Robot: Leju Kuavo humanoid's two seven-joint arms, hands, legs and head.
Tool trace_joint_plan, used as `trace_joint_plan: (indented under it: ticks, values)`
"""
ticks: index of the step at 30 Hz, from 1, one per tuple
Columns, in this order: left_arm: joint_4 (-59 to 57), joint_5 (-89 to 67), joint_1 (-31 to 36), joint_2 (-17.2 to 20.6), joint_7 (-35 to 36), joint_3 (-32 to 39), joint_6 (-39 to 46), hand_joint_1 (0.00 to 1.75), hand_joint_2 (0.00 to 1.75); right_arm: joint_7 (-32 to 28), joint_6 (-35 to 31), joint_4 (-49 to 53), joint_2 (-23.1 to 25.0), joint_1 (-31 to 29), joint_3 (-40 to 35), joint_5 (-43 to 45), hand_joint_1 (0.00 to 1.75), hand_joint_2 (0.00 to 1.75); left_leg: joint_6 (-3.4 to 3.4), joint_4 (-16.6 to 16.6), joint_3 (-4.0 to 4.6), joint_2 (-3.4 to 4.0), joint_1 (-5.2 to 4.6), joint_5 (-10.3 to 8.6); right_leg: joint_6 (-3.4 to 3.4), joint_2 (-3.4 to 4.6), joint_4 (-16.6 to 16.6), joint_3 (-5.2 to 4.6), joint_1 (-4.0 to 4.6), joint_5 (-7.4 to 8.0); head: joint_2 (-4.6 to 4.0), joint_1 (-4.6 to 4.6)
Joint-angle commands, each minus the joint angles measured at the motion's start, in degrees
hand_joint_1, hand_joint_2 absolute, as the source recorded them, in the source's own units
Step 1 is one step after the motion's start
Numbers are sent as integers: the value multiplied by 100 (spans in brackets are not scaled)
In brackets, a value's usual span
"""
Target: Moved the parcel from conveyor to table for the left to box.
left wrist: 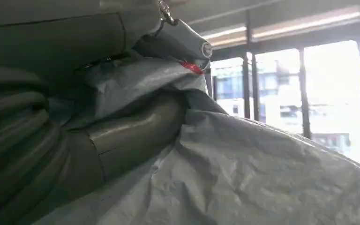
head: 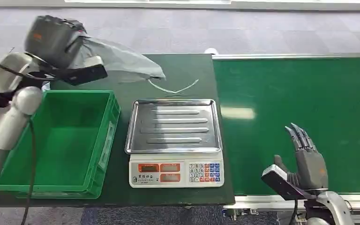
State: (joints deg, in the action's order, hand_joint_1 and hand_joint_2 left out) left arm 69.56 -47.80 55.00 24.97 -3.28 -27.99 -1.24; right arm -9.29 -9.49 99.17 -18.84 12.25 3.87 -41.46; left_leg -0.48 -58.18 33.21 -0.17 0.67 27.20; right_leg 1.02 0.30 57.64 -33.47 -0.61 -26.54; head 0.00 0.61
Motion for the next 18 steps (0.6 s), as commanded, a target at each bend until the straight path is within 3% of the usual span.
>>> trace_joint_plan:
  ticks: [1,4,6,8,10,12,13,14,15,18]
  values:
    - [1233,181,-1653,1255,-168,1728,-127,175,175,-102,66,293,419,325,473,-16,0,175,-4,30,-36,44,-8,2,-10,39,-15,12,-7,5,0,2]
    - [1851,277,-3083,1427,-372,2567,-49,175,175,-87,122,558,575,579,675,-84,0,175,-1,36,-41,40,-16,2,-11,31,-15,17,-15,-2,0,-2]
    - [2181,249,-3827,1342,-492,3047,28,175,175,-134,166,725,681,744,787,-96,0,175,-3,39,-45,43,-18,4,-11,34,-16,17,-16,-3,0,0]
    - [2722,159,-4939,1131,-571,3608,153,175,175,-173,224,895,796,915,943,-124,0,175,-5,50,-56,51,-20,7,-17,41,-25,24,-17,-7,0,0]
    - [3326,1,-6004,548,-659,4092,38,175,175,-215,291,984,890,967,1092,-114,0,175,-6,64,-75,57,-25,15,-20,45,-36,40,-22,-11,0,0]
    - [3833,-319,-6885,33,-708,4143,305,175,175,-235,360,970,952,888,1121,-158,0,175,-6,65,-82,58,-33,21,-20,46,-39,44,-26,-16,0,2]
    - [4109,-360,-7341,-531,-892,4110,63,175,175,-214,401,991,950,883,1105,-226,0,175,-4,55,-73,58,-32,27,-20,45,-32,38,-25,-20,0,0]
    - [4494,-805,-7985,-987,-916,3902,373,175,175,-189,417,1026,958,879,1091,-257,0,175,0,60,-84,75,-32,35,-17,60,-39,43,-25,-25,0,2]
    - [4664,-994,-8332,-1094,-834,3661,669,175,175,-175,421,1056,983,893,1080,-272,0,175,1,61,-89,79,-42,45,-15,66,-37,43,-38,-30,0,2]
    - [4966,-1037,-8671,-949,-473,3185,1026,175,175,-140,379,1214,1075,1076,1146,-302,0,175,12,37,-85,109,-48,73,-7,95,-21,36,-45,-49,0,7]
